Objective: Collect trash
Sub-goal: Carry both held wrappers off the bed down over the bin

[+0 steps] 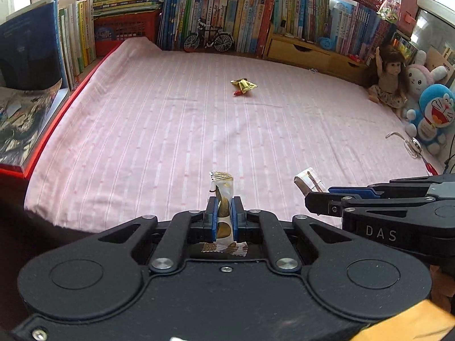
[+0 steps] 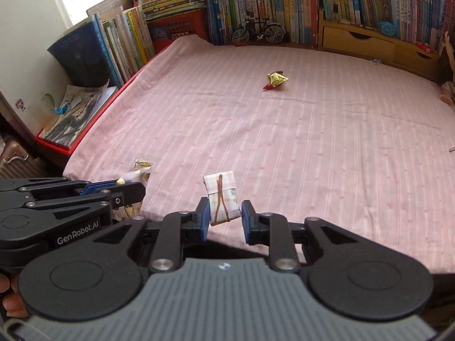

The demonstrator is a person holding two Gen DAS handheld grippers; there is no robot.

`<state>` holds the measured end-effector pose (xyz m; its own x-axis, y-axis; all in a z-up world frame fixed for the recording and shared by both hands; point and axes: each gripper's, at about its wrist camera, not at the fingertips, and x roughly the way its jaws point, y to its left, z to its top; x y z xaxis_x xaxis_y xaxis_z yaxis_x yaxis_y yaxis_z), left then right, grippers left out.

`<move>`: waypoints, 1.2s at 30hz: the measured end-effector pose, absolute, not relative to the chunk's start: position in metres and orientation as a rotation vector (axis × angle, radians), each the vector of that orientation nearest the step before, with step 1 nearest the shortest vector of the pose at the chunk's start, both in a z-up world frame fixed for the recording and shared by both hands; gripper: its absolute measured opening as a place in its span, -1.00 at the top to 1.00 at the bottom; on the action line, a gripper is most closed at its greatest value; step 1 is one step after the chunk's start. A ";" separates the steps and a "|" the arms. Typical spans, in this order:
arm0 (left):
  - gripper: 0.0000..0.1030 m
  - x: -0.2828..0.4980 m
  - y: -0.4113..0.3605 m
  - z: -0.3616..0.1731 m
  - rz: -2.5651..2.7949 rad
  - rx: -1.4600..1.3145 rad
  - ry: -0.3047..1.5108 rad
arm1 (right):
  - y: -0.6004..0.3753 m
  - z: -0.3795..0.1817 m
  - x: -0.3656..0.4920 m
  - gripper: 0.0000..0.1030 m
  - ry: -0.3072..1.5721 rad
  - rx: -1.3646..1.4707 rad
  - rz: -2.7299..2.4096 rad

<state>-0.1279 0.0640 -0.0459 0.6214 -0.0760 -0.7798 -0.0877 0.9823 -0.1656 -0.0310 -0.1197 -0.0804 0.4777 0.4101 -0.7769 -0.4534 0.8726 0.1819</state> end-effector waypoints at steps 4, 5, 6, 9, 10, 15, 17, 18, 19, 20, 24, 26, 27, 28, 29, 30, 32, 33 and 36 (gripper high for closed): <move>0.83 -0.149 0.075 -0.059 0.023 -0.212 0.922 | -0.108 -0.088 -0.053 0.44 0.961 -0.069 0.537; 0.83 -0.153 0.078 -0.062 0.033 -0.219 0.930 | -0.105 -0.091 -0.057 0.44 0.967 -0.076 0.540; 0.83 -0.157 0.082 -0.066 0.036 -0.232 0.937 | -0.103 -0.093 -0.060 0.44 0.973 -0.084 0.543; 0.83 -0.166 0.087 -0.076 0.047 -0.245 0.960 | -0.096 -0.101 -0.072 0.44 0.989 -0.109 0.551; 0.83 -0.168 0.088 -0.081 0.053 -0.244 0.969 | -0.095 -0.103 -0.075 0.44 0.998 -0.110 0.552; 0.83 -0.177 0.093 -0.096 0.070 -0.262 1.007 | -0.089 -0.114 -0.086 0.44 1.037 -0.133 0.563; 0.83 -0.180 0.093 -0.101 0.075 -0.261 1.019 | -0.088 -0.119 -0.089 0.44 1.053 -0.136 0.565; 0.83 -0.182 0.092 -0.103 0.077 -0.262 1.026 | -0.088 -0.122 -0.090 0.43 1.062 -0.136 0.565; 0.83 -0.183 0.092 -0.106 0.079 -0.265 1.033 | -0.088 -0.124 -0.091 0.43 1.071 -0.136 0.565; 0.83 -0.185 0.092 -0.108 0.082 -0.268 1.041 | -0.088 -0.128 -0.091 0.44 1.080 -0.137 0.566; 0.83 -0.190 0.091 -0.117 0.094 -0.276 1.067 | -0.088 -0.136 -0.095 0.43 1.103 -0.150 0.573; 0.83 -0.192 0.090 -0.121 0.099 -0.278 1.080 | -0.089 -0.140 -0.095 0.43 1.116 -0.150 0.577; 0.83 -0.193 0.090 -0.123 0.101 -0.277 1.086 | -0.089 -0.142 -0.096 0.43 1.123 -0.149 0.578; 0.83 -0.194 0.089 -0.125 0.104 -0.277 1.091 | -0.090 -0.144 -0.096 0.43 1.129 -0.149 0.579; 0.83 -0.194 0.088 -0.128 0.107 -0.279 1.099 | -0.091 -0.146 -0.096 0.43 1.134 -0.150 0.579; 0.82 -0.195 0.088 -0.130 0.110 -0.281 1.105 | -0.091 -0.148 -0.097 0.43 1.141 -0.150 0.580; 0.82 -0.196 0.088 -0.134 0.116 -0.284 1.118 | -0.093 -0.152 -0.097 0.43 1.157 -0.145 0.584; 0.82 -0.196 0.088 -0.137 0.120 -0.287 1.126 | -0.093 -0.154 -0.097 0.43 1.164 -0.141 0.585; 0.82 -0.198 0.088 -0.145 0.134 -0.302 1.153 | -0.096 -0.160 -0.096 0.43 1.185 -0.135 0.586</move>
<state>-0.1981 0.0882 -0.1446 0.4035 -0.0499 -0.9136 -0.2582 0.9517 -0.1660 -0.0962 -0.0958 -0.1600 0.2475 0.3597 -0.8996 -0.4969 0.8442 0.2008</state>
